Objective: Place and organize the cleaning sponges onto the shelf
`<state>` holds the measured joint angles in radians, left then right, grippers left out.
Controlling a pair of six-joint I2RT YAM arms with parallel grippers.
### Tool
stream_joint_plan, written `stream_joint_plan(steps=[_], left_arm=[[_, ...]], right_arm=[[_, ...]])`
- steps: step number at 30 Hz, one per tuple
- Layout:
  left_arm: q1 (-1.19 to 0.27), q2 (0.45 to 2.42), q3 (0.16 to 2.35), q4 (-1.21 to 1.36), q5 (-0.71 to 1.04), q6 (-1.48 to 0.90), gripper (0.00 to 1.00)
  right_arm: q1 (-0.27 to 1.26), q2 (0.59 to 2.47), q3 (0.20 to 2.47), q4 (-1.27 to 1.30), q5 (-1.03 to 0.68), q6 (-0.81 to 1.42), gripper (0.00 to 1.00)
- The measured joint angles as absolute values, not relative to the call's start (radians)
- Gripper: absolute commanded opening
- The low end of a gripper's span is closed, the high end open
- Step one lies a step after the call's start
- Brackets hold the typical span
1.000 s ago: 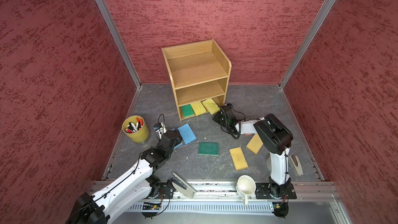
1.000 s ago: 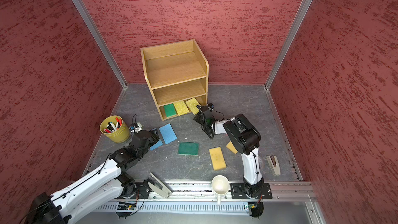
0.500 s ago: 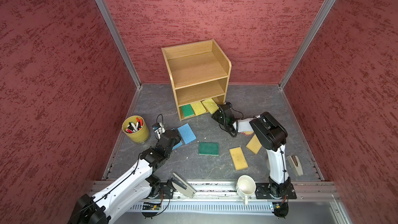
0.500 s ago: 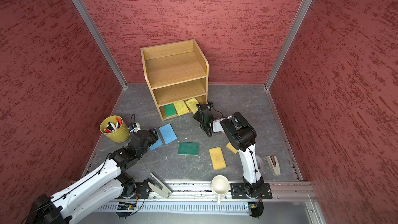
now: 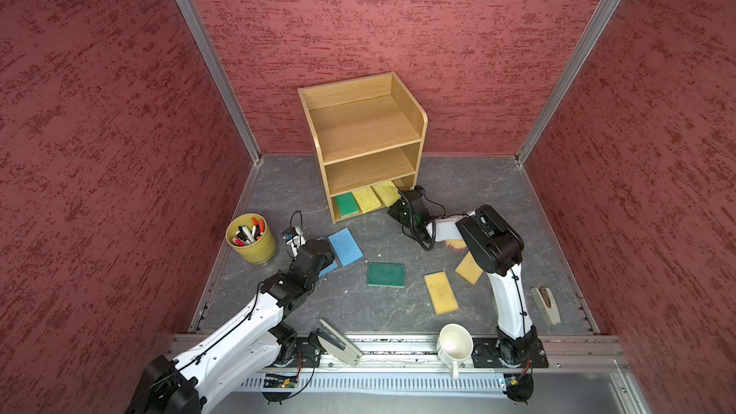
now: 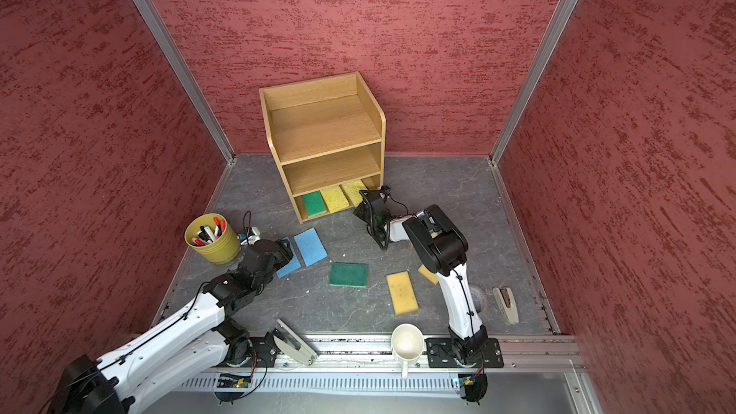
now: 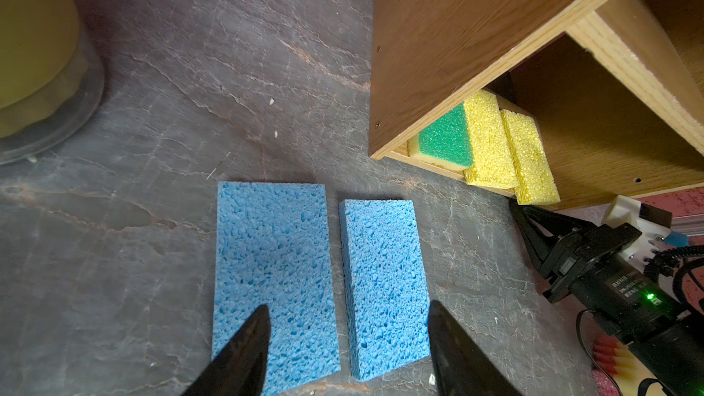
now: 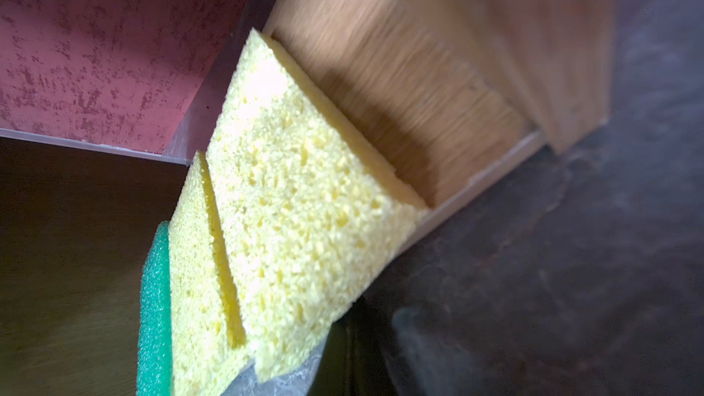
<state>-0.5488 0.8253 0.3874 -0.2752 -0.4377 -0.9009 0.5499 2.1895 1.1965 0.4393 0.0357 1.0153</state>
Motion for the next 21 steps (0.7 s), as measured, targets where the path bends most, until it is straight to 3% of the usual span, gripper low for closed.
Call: stream_joint_plan(steps=[21], left_arm=[[-0.548, 0.811, 0.387, -0.272, -0.424, -0.901, 0.65]], right_arm=[[0.529, 2.116, 1.061, 0.519, 0.023, 1.055, 0.00]])
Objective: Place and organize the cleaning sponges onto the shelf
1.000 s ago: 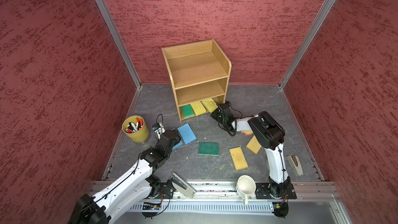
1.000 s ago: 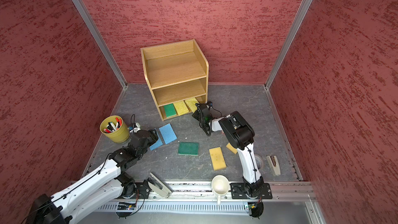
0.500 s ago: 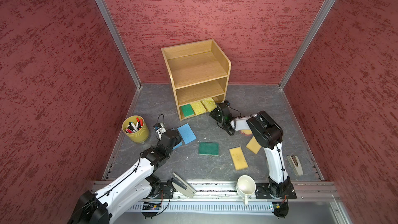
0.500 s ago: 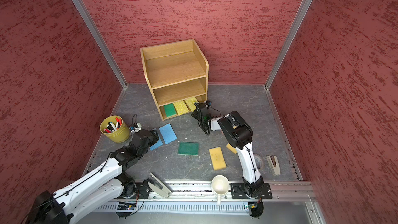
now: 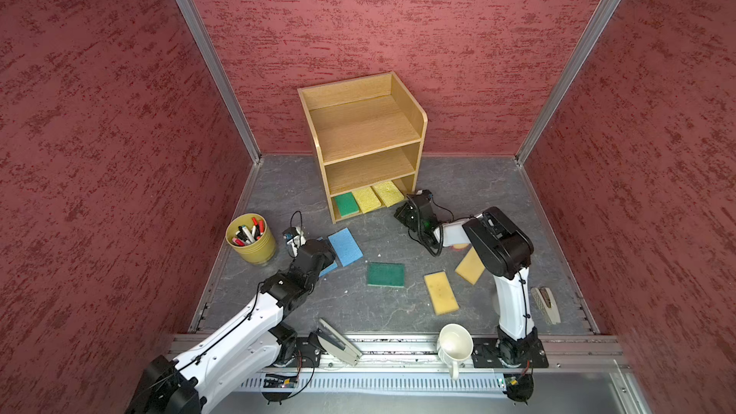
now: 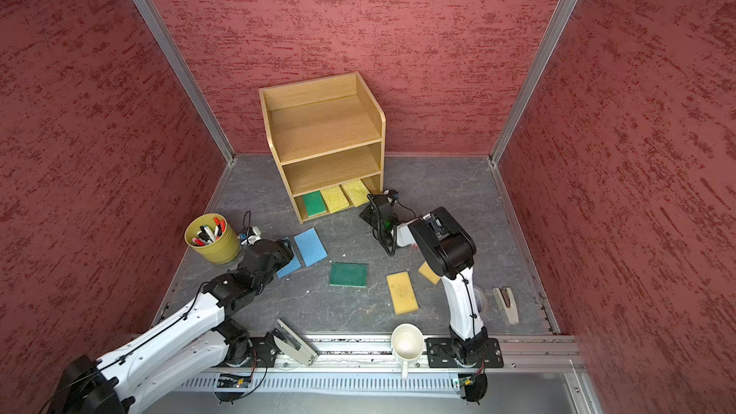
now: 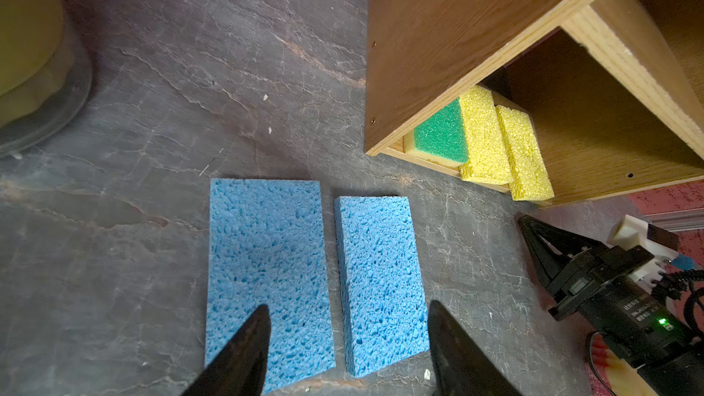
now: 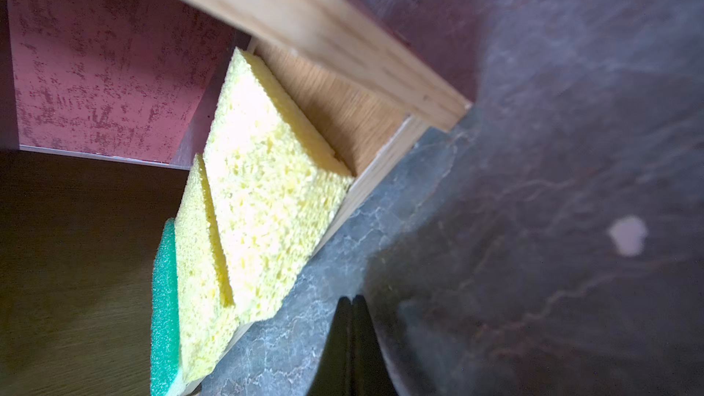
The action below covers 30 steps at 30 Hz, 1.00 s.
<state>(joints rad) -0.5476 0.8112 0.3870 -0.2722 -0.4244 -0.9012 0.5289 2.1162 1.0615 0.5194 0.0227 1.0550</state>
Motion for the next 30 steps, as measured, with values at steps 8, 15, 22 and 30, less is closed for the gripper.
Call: stream_joint_plan(steps=[8, 15, 22, 30], left_arm=[[-0.547, 0.797, 0.372, -0.273, -0.425, -0.901, 0.65], [-0.544, 0.803, 0.372, -0.272, -0.424, -0.901, 0.65], [-0.544, 0.812, 0.371, -0.271, -0.424, -0.902, 0.65], [-0.544, 0.820, 0.371, -0.270, -0.423, -0.902, 0.65]], right_arm=[[0.529, 2.119, 1.075, 0.559, -0.016, 1.060, 0.00], [0.529, 2.140, 1.103, 0.579, -0.031, 1.064, 0.00], [0.529, 2.159, 1.120, 0.580, -0.038, 1.067, 0.00], [0.529, 2.172, 1.138, 0.588, -0.041, 1.074, 0.00]])
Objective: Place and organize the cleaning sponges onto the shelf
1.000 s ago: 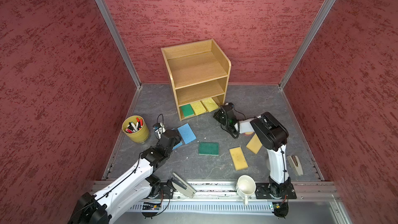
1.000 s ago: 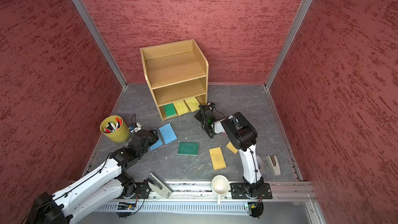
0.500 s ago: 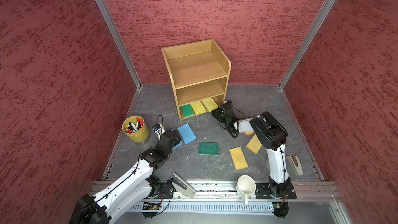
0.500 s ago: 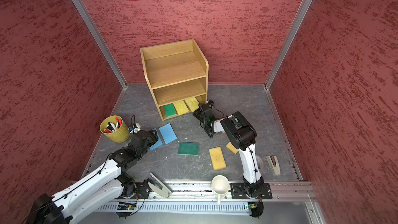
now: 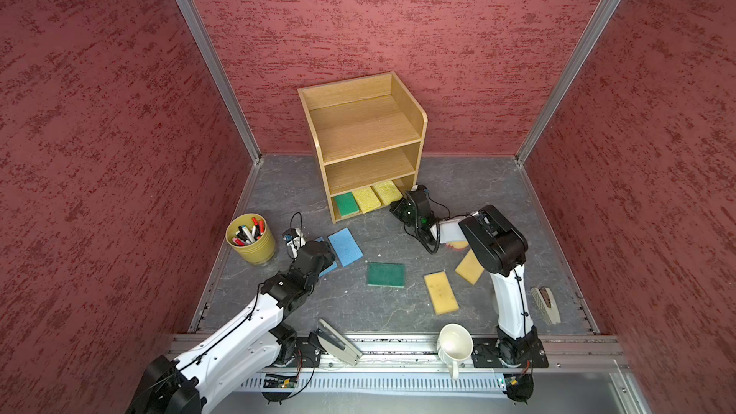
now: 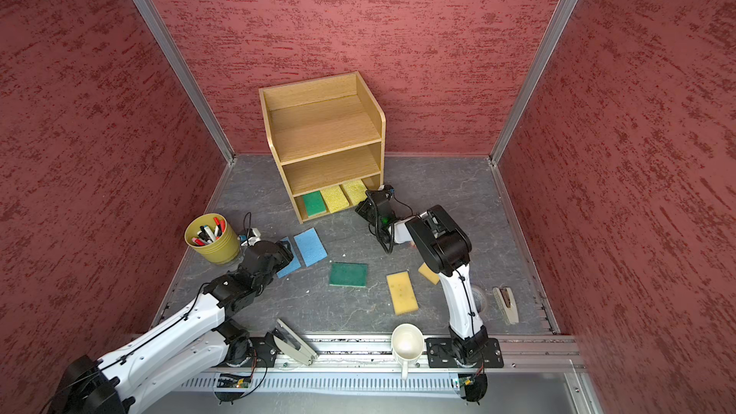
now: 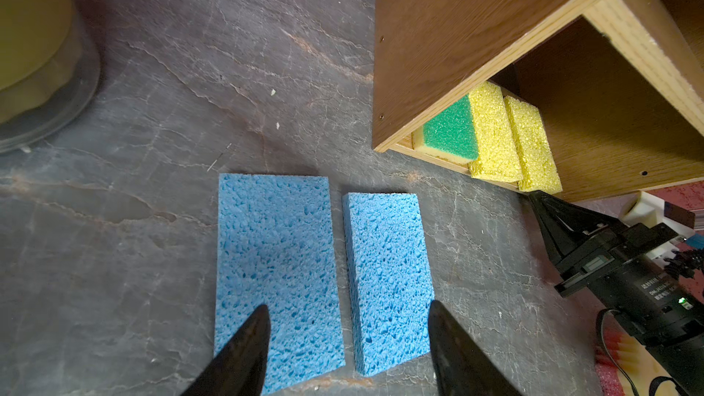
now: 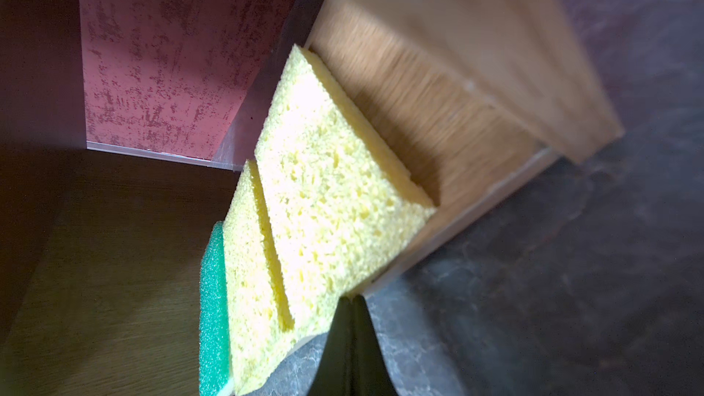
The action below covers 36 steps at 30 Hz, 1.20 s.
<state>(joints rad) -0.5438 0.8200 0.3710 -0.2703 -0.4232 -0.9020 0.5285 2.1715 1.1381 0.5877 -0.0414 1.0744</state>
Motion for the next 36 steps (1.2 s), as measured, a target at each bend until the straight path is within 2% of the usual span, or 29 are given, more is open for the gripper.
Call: stream_joint_plan(steps=[14, 25, 36], left_arm=[[-0.543, 0.826, 0.370, -0.269, -0.420, -0.903, 0.65], [-0.543, 0.815, 0.368, -0.269, -0.420, -0.904, 0.65], [-0.543, 0.793, 0.367, -0.270, -0.420, -0.904, 0.65]], right_arm=[[0.532, 2.176, 1.124, 0.604, -0.043, 1.084, 0.00], [0.617, 2.176, 1.116, 0.605, -0.087, 1.085, 0.00], [0.667, 2.206, 1.216, 0.601, -0.128, 1.093, 0.00]])
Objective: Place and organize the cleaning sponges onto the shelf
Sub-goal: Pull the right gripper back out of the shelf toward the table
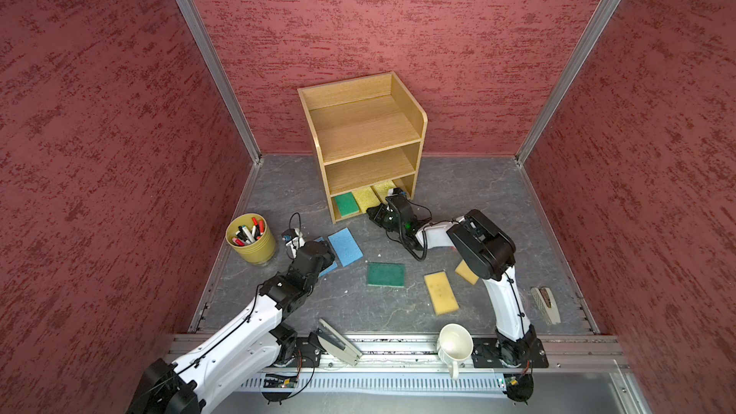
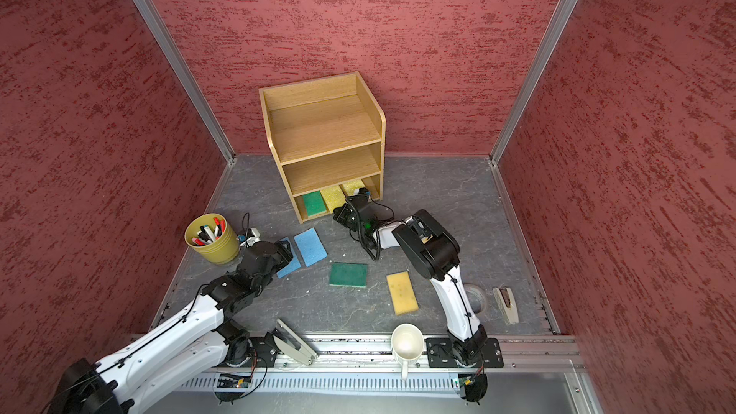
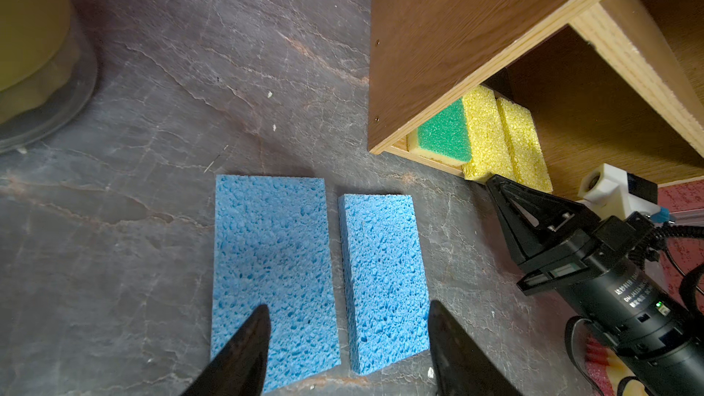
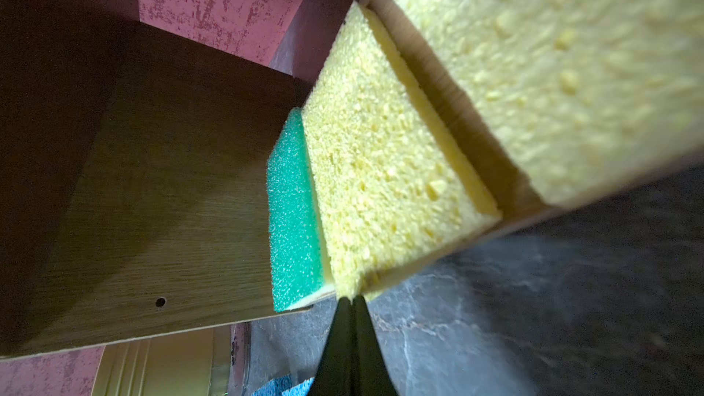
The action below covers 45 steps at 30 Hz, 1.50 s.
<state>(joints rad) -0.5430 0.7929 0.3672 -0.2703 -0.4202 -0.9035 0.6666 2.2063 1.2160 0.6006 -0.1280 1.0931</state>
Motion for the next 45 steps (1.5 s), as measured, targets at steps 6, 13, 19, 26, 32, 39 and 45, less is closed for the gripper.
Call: stream_joint_plan(steps=[6, 13, 19, 26, 32, 39, 45], left_arm=[[-0.543, 0.791, 0.366, -0.270, -0.421, -0.904, 0.65], [-0.541, 0.793, 0.366, -0.270, -0.420, -0.904, 0.65], [-0.539, 0.793, 0.365, -0.270, -0.421, -0.904, 0.65], [-0.537, 0.792, 0.361, -0.271, -0.420, -0.904, 0.65], [-0.532, 0.791, 0.357, -0.273, -0.420, -0.904, 0.65], [-0.532, 0.766, 0.357, -0.285, -0.421, -0.904, 0.66], [-0.531, 0.714, 0.357, -0.313, -0.425, -0.900, 0.68]], right_arm=[[0.671, 2.222, 1.221, 0.595, -0.131, 1.095, 0.00], [0.675, 2.222, 1.221, 0.592, -0.131, 1.095, 0.00], [0.677, 2.241, 1.250, 0.581, -0.132, 1.095, 0.00], [0.677, 2.248, 1.269, 0.575, -0.132, 1.096, 0.00], [0.677, 2.251, 1.266, 0.576, -0.135, 1.096, 0.00], [0.675, 2.140, 1.085, 0.549, -0.134, 1.060, 0.00], [0.635, 1.818, 0.876, 0.432, -0.089, 0.965, 0.00]])
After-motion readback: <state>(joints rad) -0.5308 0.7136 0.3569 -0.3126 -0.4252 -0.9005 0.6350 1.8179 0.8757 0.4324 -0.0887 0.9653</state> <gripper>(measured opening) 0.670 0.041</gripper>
